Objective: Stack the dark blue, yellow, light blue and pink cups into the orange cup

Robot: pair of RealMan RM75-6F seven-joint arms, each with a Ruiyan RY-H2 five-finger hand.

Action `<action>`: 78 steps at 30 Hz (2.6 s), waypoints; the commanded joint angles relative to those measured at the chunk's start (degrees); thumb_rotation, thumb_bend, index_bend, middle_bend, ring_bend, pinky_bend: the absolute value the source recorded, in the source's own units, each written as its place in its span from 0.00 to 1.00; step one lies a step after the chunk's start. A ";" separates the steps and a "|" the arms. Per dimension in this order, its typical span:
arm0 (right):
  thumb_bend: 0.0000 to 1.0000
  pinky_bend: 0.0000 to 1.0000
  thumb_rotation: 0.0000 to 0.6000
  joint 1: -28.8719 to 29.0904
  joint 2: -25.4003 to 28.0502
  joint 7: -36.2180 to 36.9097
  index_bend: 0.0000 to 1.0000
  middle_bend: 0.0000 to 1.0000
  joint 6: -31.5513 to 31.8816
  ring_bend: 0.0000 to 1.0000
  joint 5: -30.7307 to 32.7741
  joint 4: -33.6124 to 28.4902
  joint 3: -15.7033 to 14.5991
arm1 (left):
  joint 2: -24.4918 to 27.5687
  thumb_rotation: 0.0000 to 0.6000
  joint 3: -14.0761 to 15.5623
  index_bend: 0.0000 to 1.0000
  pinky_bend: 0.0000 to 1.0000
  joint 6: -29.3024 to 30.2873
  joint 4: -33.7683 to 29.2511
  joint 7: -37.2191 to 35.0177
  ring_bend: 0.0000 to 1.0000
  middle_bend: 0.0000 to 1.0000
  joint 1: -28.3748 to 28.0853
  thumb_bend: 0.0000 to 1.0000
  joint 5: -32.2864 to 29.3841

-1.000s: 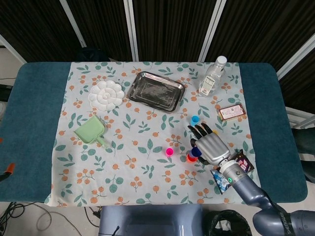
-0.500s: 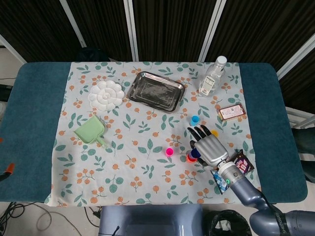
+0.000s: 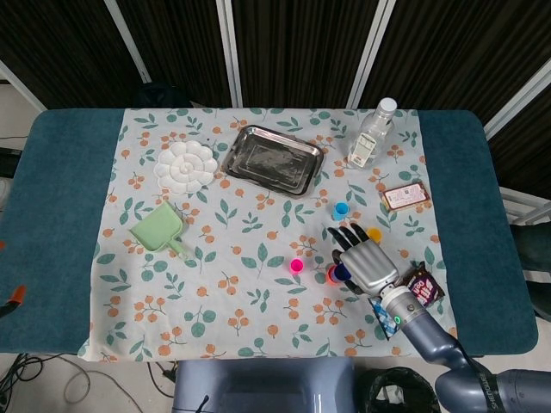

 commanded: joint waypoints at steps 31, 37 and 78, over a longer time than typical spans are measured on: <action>0.41 0.05 1.00 -1.66 4.02 5.61 0.17 0.00 2.01 0.05 5.02 5.49 5.40 | -0.08 1.00 -0.03 0.21 0.00 0.14 -0.17 0.08 0.00 0.12 0.02 0.22 0.04; 0.41 0.05 1.00 0.21 2.73 6.18 0.19 0.00 -2.46 0.05 9.01 13.74 6.46 | -0.12 1.00 0.01 0.21 0.00 0.02 -0.16 0.26 0.00 0.12 -0.04 0.22 0.05; 0.41 0.05 1.00 2.39 -5.73 8.53 0.36 0.00 -12.13 0.05 10.95 26.35 3.36 | -0.24 1.00 -0.39 0.21 0.00 0.05 0.03 0.41 0.00 0.12 0.04 0.22 -0.94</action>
